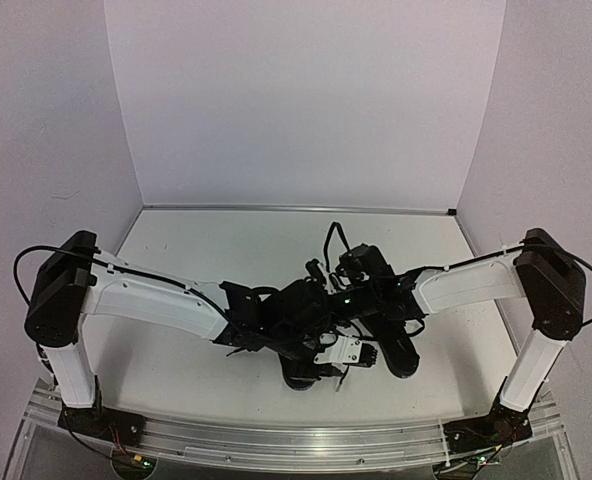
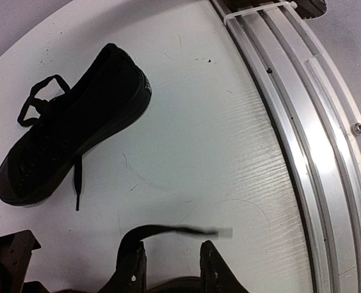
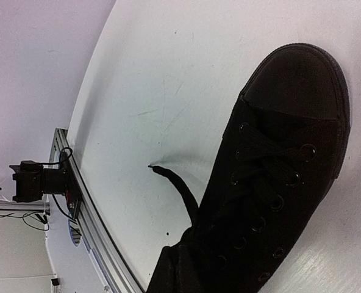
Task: Tie the shoes
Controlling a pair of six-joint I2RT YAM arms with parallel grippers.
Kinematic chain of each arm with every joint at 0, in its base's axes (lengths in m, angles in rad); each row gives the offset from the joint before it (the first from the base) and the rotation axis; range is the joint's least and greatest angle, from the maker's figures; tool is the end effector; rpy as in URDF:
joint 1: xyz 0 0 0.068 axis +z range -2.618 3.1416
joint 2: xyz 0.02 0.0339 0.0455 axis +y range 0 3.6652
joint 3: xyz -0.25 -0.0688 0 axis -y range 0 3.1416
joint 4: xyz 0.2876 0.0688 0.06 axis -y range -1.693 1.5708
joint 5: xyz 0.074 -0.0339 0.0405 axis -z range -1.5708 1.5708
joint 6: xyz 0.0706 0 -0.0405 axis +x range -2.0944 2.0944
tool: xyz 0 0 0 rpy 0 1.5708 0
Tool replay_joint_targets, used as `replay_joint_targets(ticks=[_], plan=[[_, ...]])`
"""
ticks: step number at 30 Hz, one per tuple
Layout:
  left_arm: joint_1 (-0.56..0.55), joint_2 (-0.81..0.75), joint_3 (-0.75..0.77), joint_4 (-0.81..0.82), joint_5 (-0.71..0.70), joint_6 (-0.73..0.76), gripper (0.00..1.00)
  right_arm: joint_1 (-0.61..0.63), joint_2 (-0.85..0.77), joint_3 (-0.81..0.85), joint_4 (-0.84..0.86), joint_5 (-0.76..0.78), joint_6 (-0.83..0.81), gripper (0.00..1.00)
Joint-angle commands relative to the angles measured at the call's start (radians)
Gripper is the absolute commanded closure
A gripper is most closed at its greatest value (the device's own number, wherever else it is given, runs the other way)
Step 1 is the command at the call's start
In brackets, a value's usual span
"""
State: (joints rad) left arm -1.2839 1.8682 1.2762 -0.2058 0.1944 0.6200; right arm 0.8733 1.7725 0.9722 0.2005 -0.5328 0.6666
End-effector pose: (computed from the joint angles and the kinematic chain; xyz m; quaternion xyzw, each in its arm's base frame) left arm 0.1186 -0.4503 0.1393 0.7721 0.5050 -0.2072 0.3254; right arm 0.2453 0.3486 0.1177 -0.2102 0.8360 0.4805 0.1611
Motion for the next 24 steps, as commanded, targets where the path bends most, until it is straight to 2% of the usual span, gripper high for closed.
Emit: replay_joint_targets(ticks=[1,4,7,10,13,17,24], plan=[[-0.002,-0.031,0.026,0.031,-0.037,0.013,0.62,-0.004,-0.039,0.021,0.008,-0.007,-0.019,1.0],[-0.003,-0.086,0.002,0.029,-0.039,0.001,0.52,-0.005,-0.038,0.021,0.008,-0.006,-0.02,1.0],[0.018,-0.16,-0.043,0.044,-0.024,-0.038,0.5,-0.004,-0.035,0.025,0.008,-0.009,-0.021,1.0],[0.064,-0.243,-0.106,0.074,0.029,-0.085,0.41,-0.004,-0.032,0.027,0.008,-0.007,-0.021,1.0],[0.1,-0.313,-0.172,0.12,0.03,-0.129,0.37,-0.004,-0.033,0.028,0.008,-0.009,-0.021,1.0],[0.203,-0.393,-0.28,0.193,0.058,-0.24,0.44,-0.005,-0.045,0.029,0.009,-0.011,-0.022,1.0],[0.311,-0.438,-0.413,0.283,0.082,-0.314,0.55,-0.005,-0.033,0.044,0.009,-0.035,-0.017,1.0]])
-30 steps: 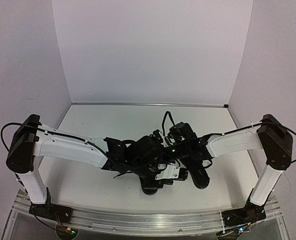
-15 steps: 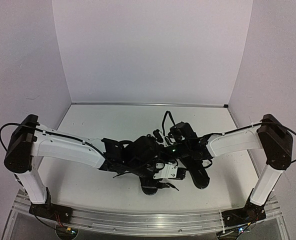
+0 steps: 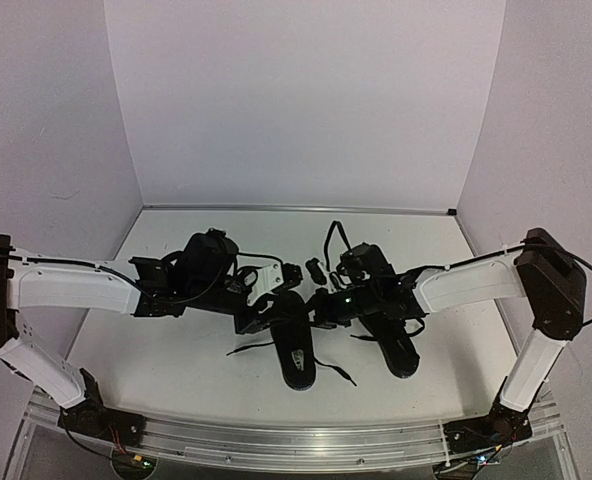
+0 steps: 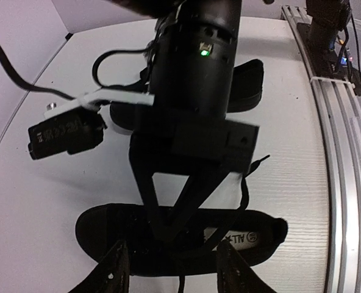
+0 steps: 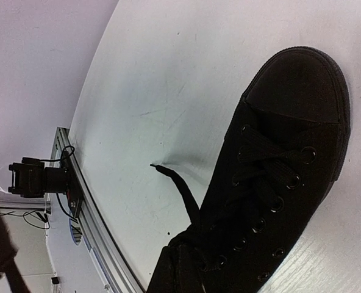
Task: Tie the shoes
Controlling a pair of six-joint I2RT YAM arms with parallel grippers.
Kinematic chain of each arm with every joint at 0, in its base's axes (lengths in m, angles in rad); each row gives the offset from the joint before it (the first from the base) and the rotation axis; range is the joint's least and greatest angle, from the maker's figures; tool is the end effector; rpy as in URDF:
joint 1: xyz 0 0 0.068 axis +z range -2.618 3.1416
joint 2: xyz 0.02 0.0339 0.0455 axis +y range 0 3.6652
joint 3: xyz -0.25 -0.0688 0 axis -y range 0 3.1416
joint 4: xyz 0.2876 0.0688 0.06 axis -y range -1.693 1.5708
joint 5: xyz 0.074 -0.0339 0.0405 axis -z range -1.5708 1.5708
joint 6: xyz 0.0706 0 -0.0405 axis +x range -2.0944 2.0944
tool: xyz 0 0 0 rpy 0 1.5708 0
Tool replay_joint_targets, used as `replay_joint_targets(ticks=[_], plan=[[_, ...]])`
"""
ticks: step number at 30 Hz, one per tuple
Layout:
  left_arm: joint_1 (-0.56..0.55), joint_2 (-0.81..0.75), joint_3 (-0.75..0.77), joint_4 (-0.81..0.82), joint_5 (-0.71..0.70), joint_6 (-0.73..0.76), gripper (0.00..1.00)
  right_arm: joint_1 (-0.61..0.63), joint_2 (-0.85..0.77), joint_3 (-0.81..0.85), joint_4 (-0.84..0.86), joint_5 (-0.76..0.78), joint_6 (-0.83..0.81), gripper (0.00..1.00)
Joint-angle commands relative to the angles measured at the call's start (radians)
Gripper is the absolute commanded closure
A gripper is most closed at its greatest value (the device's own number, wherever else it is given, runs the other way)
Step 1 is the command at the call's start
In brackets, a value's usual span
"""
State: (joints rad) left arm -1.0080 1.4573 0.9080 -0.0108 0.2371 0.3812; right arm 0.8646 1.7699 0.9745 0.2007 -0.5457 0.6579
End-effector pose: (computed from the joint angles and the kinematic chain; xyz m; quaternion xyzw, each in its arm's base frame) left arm 0.1936 -0.3380 0.1871 0.6001 0.6309 -0.2466 0.4254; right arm 0.2479 0.3471 0.1199 -0.2134 0.8330 0.4838 0.1627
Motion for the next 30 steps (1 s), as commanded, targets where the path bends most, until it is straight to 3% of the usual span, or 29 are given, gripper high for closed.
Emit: replay_joint_targets(ticks=[1,17,30], plan=[[0.044,-0.02,-0.051,0.091,0.045,-0.079,0.56,0.004,-0.027,0.044,0.009,-0.025,-0.006,1.0],[0.088,0.159,-0.07,0.233,0.187,-0.093,0.58,0.006,-0.021,0.058,0.023,-0.073,0.024,0.99],[0.087,0.224,-0.071,0.309,0.19,-0.101,0.77,0.006,-0.039,0.049,0.038,-0.084,0.05,0.92]])
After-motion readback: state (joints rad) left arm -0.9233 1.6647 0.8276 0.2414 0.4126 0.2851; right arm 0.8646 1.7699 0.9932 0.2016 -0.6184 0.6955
